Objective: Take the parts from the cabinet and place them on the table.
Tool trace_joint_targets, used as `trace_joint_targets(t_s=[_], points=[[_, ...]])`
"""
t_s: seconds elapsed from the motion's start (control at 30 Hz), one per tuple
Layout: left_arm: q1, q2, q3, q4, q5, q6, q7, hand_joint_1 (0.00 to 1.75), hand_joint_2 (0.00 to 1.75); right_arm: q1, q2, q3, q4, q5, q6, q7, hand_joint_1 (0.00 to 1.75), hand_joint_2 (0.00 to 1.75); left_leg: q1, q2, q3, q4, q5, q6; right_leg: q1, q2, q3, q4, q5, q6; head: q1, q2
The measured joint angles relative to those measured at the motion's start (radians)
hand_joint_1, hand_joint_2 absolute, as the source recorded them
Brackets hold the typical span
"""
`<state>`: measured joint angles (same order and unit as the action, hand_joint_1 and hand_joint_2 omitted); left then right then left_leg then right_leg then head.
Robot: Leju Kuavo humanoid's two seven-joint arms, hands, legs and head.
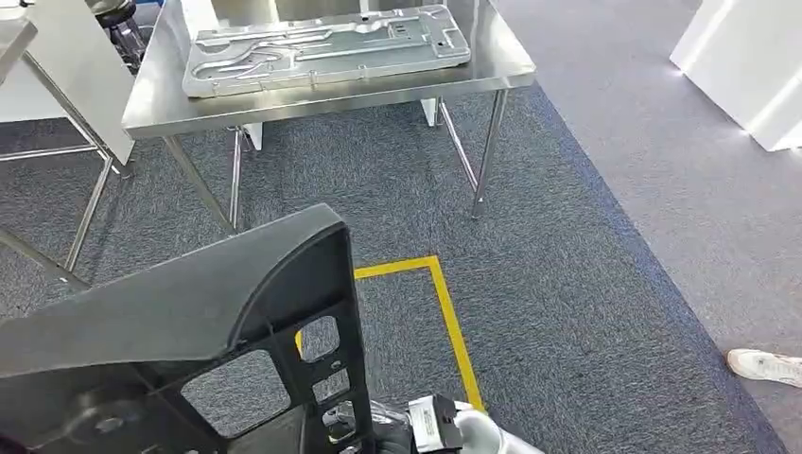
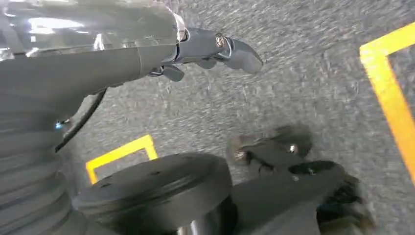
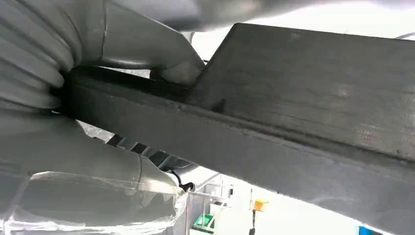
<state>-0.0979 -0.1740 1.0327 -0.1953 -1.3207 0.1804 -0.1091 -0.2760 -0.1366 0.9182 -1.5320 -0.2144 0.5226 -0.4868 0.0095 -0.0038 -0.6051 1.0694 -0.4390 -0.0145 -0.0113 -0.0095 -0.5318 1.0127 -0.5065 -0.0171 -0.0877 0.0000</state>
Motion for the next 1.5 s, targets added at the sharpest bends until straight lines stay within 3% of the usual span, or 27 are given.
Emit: trace_joint_targets(t_s=[0.1, 0.17, 0.23, 0.33, 0.4, 0.47, 0.5, 0.53, 0.63, 0.7, 0.77, 0.8, 0.83, 0.9, 0.93, 0.97, 1.0, 1.07, 1.1, 1.17, 1.2, 1.27, 1.3, 1.37, 1.43, 1.47, 1.5], points=[[-0.002, -0.003, 0.000, 0.000, 0.000, 0.000, 0.003, 0.00, 1.75, -0.001, -0.004, 0.000, 0.000, 0.002, -0.003, -0.002, 1.75, 1.75, -0.014, 0.005, 0.027, -0.056, -0.030, 0.019, 0.002, -0.003, 0.002, -0.006, -0.007, 0.020, 0.000, 0.000], [0.002, -0.005, 0.000, 0.000, 0.000, -0.001, 0.003, 0.00, 1.75, -0.003, -0.005, 0.000, 0.000, 0.005, -0.005, -0.004, 1.75, 1.75, -0.010, 0.000, 0.032, -0.068, -0.036, 0.033, 0.003, -0.005, 0.013, 0.001, 0.002, 0.033, 0.000, 0.000], [0.003, -0.008, 0.001, 0.000, 0.000, -0.001, 0.003, 0.00, 1.75, -0.007, -0.006, 0.000, -0.001, 0.007, -0.005, -0.005, 1.75, 1.75, -0.005, -0.003, 0.069, -0.080, -0.040, 0.045, -0.001, 0.000, -0.010, 0.055, -0.014, 0.040, 0.000, 0.000], [0.000, -0.012, 0.001, 0.000, 0.000, -0.003, 0.003, 0.00, 1.75, -0.006, -0.014, 0.000, -0.001, 0.008, -0.008, -0.009, 1.75, 1.75, -0.006, -0.004, 0.088, -0.080, -0.060, 0.053, -0.002, 0.005, -0.161, 0.269, -0.082, 0.049, 0.000, 0.000], [0.004, -0.012, 0.001, 0.000, -0.001, -0.003, 0.003, 0.00, 1.75, -0.004, -0.018, 0.000, -0.001, 0.009, -0.016, -0.010, 1.75, 1.75, -0.006, -0.009, 0.113, -0.080, -0.080, 0.050, -0.002, 0.005, -0.223, 0.311, -0.093, 0.053, 0.000, 0.000], [0.006, -0.015, 0.001, 0.000, -0.006, -0.003, 0.003, 0.00, 1.75, -0.002, -0.023, 0.000, -0.001, 0.010, -0.023, -0.012, 1.75, 1.75, -0.005, -0.014, 0.153, -0.080, -0.107, 0.046, -0.002, 0.005, -0.203, 0.189, -0.017, 0.049, 0.000, 0.000], [0.006, -0.018, 0.001, 0.000, -0.006, -0.003, 0.003, 0.00, 1.75, 0.000, -0.025, 0.000, -0.001, 0.011, -0.026, -0.013, 1.75, 1.75, -0.005, -0.014, 0.169, -0.080, -0.121, 0.043, -0.002, 0.005, -0.183, 0.114, 0.042, 0.046, 0.000, 0.000], [0.008, -0.020, 0.001, 0.000, -0.007, -0.003, 0.004, 0.00, 1.75, 0.006, -0.030, 0.001, -0.001, 0.016, -0.030, -0.016, 1.75, 1.75, -0.005, -0.015, 0.172, -0.083, -0.135, 0.040, -0.002, 0.005, -0.173, 0.038, 0.139, 0.041, 0.001, 0.000], [0.005, -0.021, 0.002, 0.000, -0.002, -0.003, 0.010, 0.00, 1.75, 0.026, -0.040, 0.005, -0.009, 0.023, -0.040, -0.027, 1.75, 1.75, -0.010, -0.018, 0.209, -0.091, -0.152, 0.020, 0.005, 0.009, -0.163, 0.023, 0.118, 0.021, 0.001, 0.000], [0.002, -0.021, 0.004, 0.000, 0.003, -0.003, 0.009, 0.00, 1.75, 0.027, -0.040, 0.007, -0.015, 0.025, -0.038, -0.031, 1.75, 1.75, -0.010, -0.016, 0.183, -0.038, -0.120, 0.009, -0.001, 0.012, -0.133, 0.015, 0.105, 0.007, 0.001, 0.000], [0.003, -0.021, 0.008, 0.000, 0.004, -0.003, 0.007, 0.00, 1.75, 0.029, -0.042, 0.010, -0.015, 0.028, -0.038, -0.031, 1.75, 1.75, -0.006, -0.008, 0.096, 0.115, -0.084, -0.001, 0.001, 0.007, -0.098, 0.002, 0.083, -0.002, 0.001, 0.000], [0.004, -0.021, 0.010, 0.000, 0.005, -0.003, 0.007, 0.00, 1.75, 0.029, -0.042, 0.011, -0.015, 0.029, -0.037, -0.031, 1.75, 1.75, -0.005, -0.007, 0.045, 0.176, -0.107, -0.004, 0.000, 0.007, -0.081, -0.001, 0.069, -0.004, 0.001, 0.000], [0.006, -0.021, 0.013, 0.000, 0.005, -0.003, 0.006, 0.00, 1.75, 0.029, -0.042, 0.012, -0.015, 0.029, -0.037, -0.031, 1.75, 1.75, -0.004, -0.006, 0.002, 0.213, -0.158, -0.008, 0.000, 0.008, -0.063, -0.002, 0.054, -0.004, 0.001, 0.000], [0.006, -0.021, 0.017, 0.000, 0.010, -0.003, -0.002, 0.00, 1.75, 0.030, -0.042, 0.013, -0.015, 0.029, -0.037, -0.031, 1.75, 1.75, -0.003, -0.004, -0.049, 0.213, -0.251, -0.009, 0.000, 0.010, -0.024, -0.002, 0.024, -0.004, 0.001, 0.000], [0.005, -0.021, 0.018, 0.000, 0.011, -0.003, -0.002, 0.00, 1.75, 0.030, -0.042, 0.013, -0.015, 0.029, -0.037, -0.031, 1.75, 1.75, -0.003, -0.004, -0.058, 0.181, -0.257, -0.008, 0.000, 0.010, -0.001, -0.002, 0.008, -0.003, 0.001, 0.000], [0.006, -0.021, 0.018, 0.000, 0.011, -0.003, -0.002, 0.00, 1.75, 0.030, -0.042, 0.013, -0.015, 0.029, -0.037, -0.031, 1.75, 1.75, -0.003, -0.004, -0.059, 0.126, -0.232, -0.005, 0.000, 0.010, 0.023, -0.002, -0.010, -0.002, 0.001, 0.000], [0.008, -0.021, 0.019, 0.000, 0.013, -0.003, -0.002, 0.00, 1.75, 0.030, -0.042, 0.013, -0.015, 0.029, -0.037, -0.031, 1.75, 1.75, -0.003, -0.003, -0.056, 0.063, -0.163, 0.001, 0.001, 0.010, 0.044, -0.003, -0.026, 0.000, 0.001, 0.000], [0.015, -0.021, 0.023, 0.000, 0.015, -0.003, -0.002, 0.00, 1.75, 0.031, -0.042, 0.015, -0.013, 0.029, -0.037, -0.031, 1.75, 1.75, -0.013, 0.002, -0.058, -0.023, 0.050, 0.014, 0.004, 0.011, 0.074, 0.002, -0.056, 0.008, 0.002, 0.000], [0.010, -0.021, 0.024, 0.000, 0.018, -0.003, -0.002, 0.00, 1.75, 0.031, -0.041, 0.016, -0.014, 0.029, -0.038, -0.031, 1.75, 1.75, -0.016, 0.003, -0.046, -0.020, 0.018, 0.017, 0.003, 0.016, 0.079, -0.005, -0.068, 0.020, 0.002, 0.000], [0.006, -0.021, 0.025, 0.000, 0.017, -0.002, 0.000, 0.00, 1.75, 0.028, -0.038, 0.016, -0.018, 0.030, -0.037, -0.031, 1.75, 1.75, -0.018, -0.002, -0.026, -0.032, 0.011, 0.031, 0.001, 0.015, 0.097, 0.012, -0.056, 0.034, 0.002, 0.000], [0.004, -0.020, 0.025, 0.000, 0.017, -0.002, 0.000, 0.00, 1.75, 0.026, -0.035, 0.016, -0.019, 0.031, -0.037, -0.031, 1.75, 1.75, -0.017, -0.007, -0.003, -0.040, 0.007, 0.038, 0.000, 0.015, 0.086, 0.045, -0.038, 0.043, 0.001, 0.000], [0.005, -0.020, 0.025, 0.000, 0.018, -0.002, 0.000, 0.00, 1.75, 0.023, -0.035, 0.016, -0.020, 0.032, -0.036, -0.031, 1.75, 1.75, -0.014, -0.005, 0.031, -0.060, -0.005, 0.049, -0.004, 0.014, 0.008, 0.171, -0.011, 0.046, 0.002, 0.000], [0.004, -0.020, 0.026, 0.000, 0.019, -0.002, 0.002, 0.00, 1.75, 0.024, -0.035, 0.016, -0.020, 0.032, -0.035, -0.031, 1.75, 1.75, -0.013, -0.005, 0.045, -0.066, -0.015, 0.053, -0.003, 0.014, -0.049, 0.238, -0.031, 0.046, 0.002, 0.000], [0.007, -0.021, 0.027, 0.000, 0.022, -0.003, 0.003, 0.00, 1.75, 0.024, -0.035, 0.016, -0.019, 0.034, -0.035, -0.030, 1.75, 1.75, -0.013, -0.008, 0.072, -0.068, -0.040, 0.054, -0.004, 0.014, -0.141, 0.308, -0.122, 0.053, 0.002, 0.000], [0.011, -0.021, 0.028, 0.000, 0.023, -0.003, 0.004, 0.00, 1.75, 0.025, -0.034, 0.016, -0.019, 0.034, -0.035, -0.030, 1.75, 1.75, -0.011, -0.015, 0.106, -0.068, -0.069, 0.050, -0.005, 0.013, -0.183, 0.281, -0.168, 0.059, 0.002, 0.000], [0.011, -0.021, 0.029, 0.000, 0.023, -0.003, 0.005, 0.00, 1.75, 0.025, -0.034, 0.016, -0.019, 0.034, -0.035, -0.030, 1.75, 1.75, -0.010, -0.018, 0.129, -0.068, -0.085, 0.047, -0.004, 0.013, -0.184, 0.230, -0.153, 0.059, 0.002, 0.000], [0.011, -0.021, 0.030, 0.000, 0.024, -0.003, 0.005, 0.00, 1.75, 0.025, -0.034, 0.016, -0.019, 0.035, -0.034, -0.030, 1.75, 1.75, -0.010, -0.019, 0.153, -0.068, -0.103, 0.045, -0.004, 0.013, -0.179, 0.163, -0.095, 0.056, 0.002, 0.000]])
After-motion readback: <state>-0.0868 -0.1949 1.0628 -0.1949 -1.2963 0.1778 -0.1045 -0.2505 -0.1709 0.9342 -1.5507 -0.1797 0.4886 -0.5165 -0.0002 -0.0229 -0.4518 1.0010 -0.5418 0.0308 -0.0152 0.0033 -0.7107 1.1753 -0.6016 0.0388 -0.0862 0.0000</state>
